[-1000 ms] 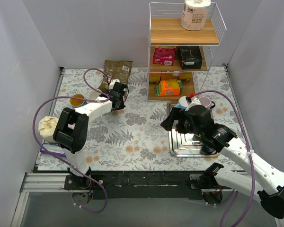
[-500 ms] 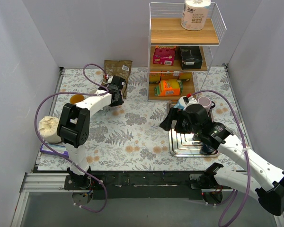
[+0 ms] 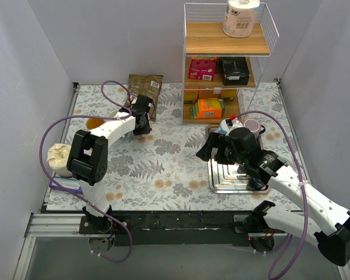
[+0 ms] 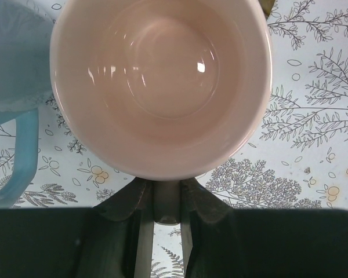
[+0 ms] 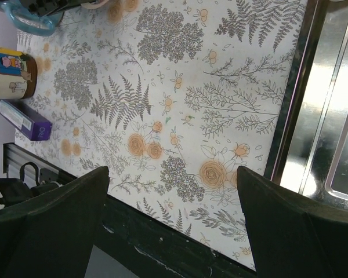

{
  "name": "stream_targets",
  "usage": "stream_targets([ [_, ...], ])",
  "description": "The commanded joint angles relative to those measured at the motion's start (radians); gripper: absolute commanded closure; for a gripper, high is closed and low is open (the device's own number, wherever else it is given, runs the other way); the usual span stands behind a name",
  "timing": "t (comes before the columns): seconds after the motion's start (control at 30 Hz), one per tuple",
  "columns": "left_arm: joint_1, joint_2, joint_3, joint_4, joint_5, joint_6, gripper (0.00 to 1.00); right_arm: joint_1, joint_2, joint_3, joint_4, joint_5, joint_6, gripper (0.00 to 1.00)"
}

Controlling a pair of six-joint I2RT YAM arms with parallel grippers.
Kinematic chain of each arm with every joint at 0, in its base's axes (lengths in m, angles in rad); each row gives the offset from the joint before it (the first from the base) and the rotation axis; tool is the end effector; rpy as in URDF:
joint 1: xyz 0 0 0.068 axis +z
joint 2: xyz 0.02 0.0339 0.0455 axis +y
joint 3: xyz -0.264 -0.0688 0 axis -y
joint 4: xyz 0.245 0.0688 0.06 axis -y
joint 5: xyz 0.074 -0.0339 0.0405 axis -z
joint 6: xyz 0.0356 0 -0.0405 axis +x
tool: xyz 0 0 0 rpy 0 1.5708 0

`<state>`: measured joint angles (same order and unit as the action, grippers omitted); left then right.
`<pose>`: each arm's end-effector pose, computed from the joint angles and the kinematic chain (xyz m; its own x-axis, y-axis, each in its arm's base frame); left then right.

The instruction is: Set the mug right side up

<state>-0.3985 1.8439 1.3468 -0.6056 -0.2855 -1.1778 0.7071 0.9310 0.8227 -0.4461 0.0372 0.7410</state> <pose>0.3578 -0.1398 0.2071 -0.5507 -0.7299 -0.4050 -0.6621 0.6774 -0.3205 0.1572 0.1326 0.3008 -0.7173 0.2744 -0.6405 -0.1911 0.8065 0.5595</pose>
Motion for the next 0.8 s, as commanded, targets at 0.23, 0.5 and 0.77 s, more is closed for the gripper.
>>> stream_targets([
  [0.23, 0.006, -0.022, 0.035, 0.027, -0.046, 0.05, 0.59, -0.011, 0.0, 0.02, 0.02, -0.013, 0.009, 0.03],
  [0.5, 0.006, -0.012, 0.068, 0.026, -0.061, 0.075, 0.44, -0.027, 0.019, 0.029, -0.032, 0.01, 0.005, 0.03],
  [0.77, -0.007, -0.153, 0.064, 0.03, 0.005, 0.064, 0.3, -0.142, 0.069, 0.067, -0.156, 0.067, -0.087, 0.02],
])
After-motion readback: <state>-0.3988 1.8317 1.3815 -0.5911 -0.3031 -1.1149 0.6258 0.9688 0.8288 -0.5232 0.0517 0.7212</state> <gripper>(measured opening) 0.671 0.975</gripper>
